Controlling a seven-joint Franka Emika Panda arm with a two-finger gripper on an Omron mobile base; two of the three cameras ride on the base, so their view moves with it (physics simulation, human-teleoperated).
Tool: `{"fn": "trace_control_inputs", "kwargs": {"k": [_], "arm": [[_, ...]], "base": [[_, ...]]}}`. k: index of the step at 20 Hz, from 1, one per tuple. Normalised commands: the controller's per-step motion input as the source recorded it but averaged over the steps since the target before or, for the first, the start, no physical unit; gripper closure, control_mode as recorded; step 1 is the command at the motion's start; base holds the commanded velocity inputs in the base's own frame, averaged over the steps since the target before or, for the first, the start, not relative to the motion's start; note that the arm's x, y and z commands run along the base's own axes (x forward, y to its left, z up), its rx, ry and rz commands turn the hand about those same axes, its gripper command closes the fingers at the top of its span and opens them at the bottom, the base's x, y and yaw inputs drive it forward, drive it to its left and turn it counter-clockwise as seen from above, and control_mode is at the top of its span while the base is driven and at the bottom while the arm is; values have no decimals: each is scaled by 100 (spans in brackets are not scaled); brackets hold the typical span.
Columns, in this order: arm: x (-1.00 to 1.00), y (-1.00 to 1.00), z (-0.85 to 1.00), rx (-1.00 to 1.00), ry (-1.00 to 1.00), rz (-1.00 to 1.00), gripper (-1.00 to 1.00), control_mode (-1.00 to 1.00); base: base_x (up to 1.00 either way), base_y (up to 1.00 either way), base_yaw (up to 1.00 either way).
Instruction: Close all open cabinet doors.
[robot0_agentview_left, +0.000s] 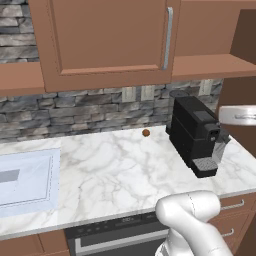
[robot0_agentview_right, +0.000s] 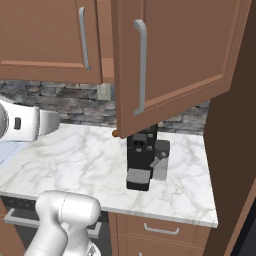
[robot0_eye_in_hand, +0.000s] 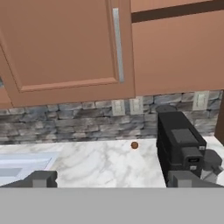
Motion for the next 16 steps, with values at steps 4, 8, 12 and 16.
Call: {"fn": "trace_control_inputs", "kwargs": {"k": [4, 8, 12, 16], "arm": [[-1, -30, -17, -3, -13, 1, -100, -100], [-7, -21, -27, -6, -14, 0, -100, -100], [-16, -24, -25, -6, -11, 0, -100, -100], [0, -41, -10, -2, -7, 0, -100, -100]], "base": [[0, 0, 0], [0, 0, 0], [0, 0, 0], [0, 0, 0]]}}
